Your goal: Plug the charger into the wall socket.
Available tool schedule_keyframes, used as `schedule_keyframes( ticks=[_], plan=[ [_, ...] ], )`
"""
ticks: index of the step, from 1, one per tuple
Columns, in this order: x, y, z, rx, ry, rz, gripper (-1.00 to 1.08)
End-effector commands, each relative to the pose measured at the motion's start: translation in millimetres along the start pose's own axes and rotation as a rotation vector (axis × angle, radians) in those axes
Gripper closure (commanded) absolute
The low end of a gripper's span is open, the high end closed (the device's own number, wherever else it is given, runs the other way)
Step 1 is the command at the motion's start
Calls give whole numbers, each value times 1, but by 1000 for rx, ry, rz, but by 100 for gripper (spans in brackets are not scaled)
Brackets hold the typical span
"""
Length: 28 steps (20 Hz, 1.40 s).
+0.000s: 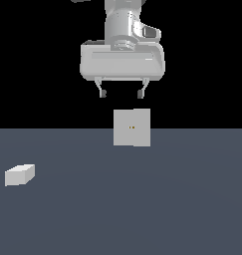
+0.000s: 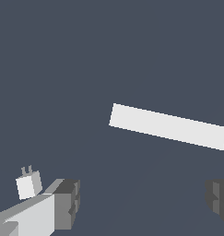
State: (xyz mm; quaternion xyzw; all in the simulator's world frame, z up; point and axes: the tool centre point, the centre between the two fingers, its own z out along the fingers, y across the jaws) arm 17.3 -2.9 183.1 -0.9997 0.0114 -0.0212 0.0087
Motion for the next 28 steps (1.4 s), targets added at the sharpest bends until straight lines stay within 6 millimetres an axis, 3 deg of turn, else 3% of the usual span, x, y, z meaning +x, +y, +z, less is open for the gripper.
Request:
schedule_keyframes(
  ticks=[1, 13, 28],
  plan=[
    [0, 0, 0, 0, 0, 0, -92],
    [-9, -19, 10, 4, 38, -24, -92],
    [-43, -90, 52, 22, 181, -112, -92]
  ],
)
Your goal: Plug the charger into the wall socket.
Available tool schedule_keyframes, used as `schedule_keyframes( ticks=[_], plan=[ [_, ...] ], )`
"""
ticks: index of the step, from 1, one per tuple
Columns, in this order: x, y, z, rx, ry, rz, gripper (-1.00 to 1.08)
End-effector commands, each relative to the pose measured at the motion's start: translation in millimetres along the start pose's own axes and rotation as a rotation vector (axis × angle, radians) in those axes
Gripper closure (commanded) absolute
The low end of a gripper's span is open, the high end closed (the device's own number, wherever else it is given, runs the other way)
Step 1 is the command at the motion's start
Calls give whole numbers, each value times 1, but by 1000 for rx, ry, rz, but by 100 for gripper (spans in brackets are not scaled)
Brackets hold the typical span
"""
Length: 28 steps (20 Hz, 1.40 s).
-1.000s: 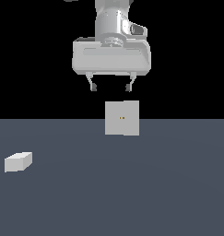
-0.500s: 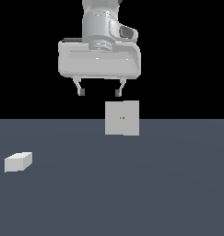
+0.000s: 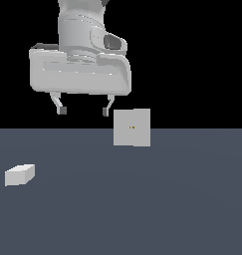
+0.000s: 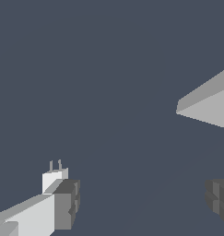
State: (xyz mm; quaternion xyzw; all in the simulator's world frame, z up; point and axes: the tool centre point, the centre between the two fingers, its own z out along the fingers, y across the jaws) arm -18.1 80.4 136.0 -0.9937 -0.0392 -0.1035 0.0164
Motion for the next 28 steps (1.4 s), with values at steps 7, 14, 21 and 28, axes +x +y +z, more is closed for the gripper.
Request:
schedule_keyframes(
  ticks=[7, 14, 21, 28],
  plan=[
    [-21, -46, 26, 12, 90, -56, -92],
    [-35, -78, 47, 18, 157, -98, -92],
    [-44, -98, 61, 19, 200, -125, -92],
    [-47, -107, 68, 18, 218, -135, -92]
  ],
)
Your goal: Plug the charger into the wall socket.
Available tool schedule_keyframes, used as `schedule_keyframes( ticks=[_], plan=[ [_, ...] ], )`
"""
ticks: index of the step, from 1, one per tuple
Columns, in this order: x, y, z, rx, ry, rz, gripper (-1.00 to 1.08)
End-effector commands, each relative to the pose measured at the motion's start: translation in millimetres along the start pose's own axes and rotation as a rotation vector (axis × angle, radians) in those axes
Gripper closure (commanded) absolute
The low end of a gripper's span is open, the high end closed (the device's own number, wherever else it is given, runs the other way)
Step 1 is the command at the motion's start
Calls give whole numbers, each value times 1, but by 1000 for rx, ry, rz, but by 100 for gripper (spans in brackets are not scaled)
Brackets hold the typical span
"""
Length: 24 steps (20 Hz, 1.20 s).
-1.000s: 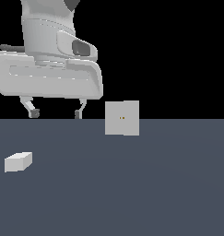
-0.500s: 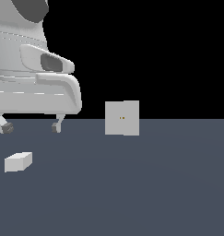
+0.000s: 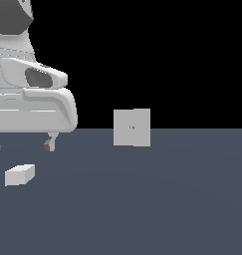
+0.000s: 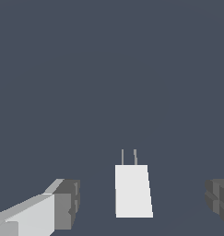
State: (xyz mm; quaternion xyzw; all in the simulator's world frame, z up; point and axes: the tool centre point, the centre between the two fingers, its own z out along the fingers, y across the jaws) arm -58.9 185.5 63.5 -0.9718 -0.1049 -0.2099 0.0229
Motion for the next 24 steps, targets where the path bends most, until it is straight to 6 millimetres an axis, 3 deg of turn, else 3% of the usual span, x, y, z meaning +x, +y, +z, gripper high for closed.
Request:
schedule_keyframes(
  ticks=[1, 7, 17, 23, 24],
  plan=[
    [0, -1, 1, 0, 4, -1, -92],
    [-2, -1, 5, 0, 2, -1, -92],
    [-18, -1, 39, 0, 3, -1, -92],
    [-22, -1, 47, 0, 3, -1, -92],
    [-22, -1, 47, 0, 3, -1, 108]
  ],
)
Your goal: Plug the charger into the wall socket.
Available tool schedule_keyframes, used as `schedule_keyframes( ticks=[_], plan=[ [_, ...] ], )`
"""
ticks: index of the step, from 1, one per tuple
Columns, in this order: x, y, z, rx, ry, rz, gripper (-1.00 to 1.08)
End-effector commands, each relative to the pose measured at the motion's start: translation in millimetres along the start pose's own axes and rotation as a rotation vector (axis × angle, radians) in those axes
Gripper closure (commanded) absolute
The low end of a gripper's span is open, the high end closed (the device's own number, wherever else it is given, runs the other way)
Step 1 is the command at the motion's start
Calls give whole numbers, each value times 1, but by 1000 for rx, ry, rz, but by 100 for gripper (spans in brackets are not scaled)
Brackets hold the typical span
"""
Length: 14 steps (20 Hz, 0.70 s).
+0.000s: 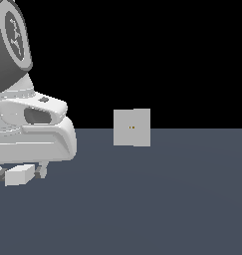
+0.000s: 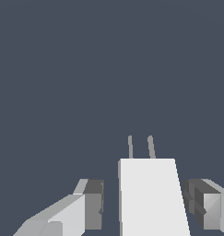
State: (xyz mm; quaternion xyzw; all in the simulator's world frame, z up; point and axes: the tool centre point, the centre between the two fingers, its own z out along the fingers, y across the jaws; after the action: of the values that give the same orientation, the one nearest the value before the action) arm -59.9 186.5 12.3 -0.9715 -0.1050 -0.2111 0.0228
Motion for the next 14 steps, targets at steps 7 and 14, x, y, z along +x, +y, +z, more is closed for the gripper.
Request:
schedule_keyframes(
  ticks=[7, 14],
  plan=[
    [0, 0, 1, 0, 1, 0, 108],
    [3, 9, -3, -9, 1, 19, 108]
  ],
)
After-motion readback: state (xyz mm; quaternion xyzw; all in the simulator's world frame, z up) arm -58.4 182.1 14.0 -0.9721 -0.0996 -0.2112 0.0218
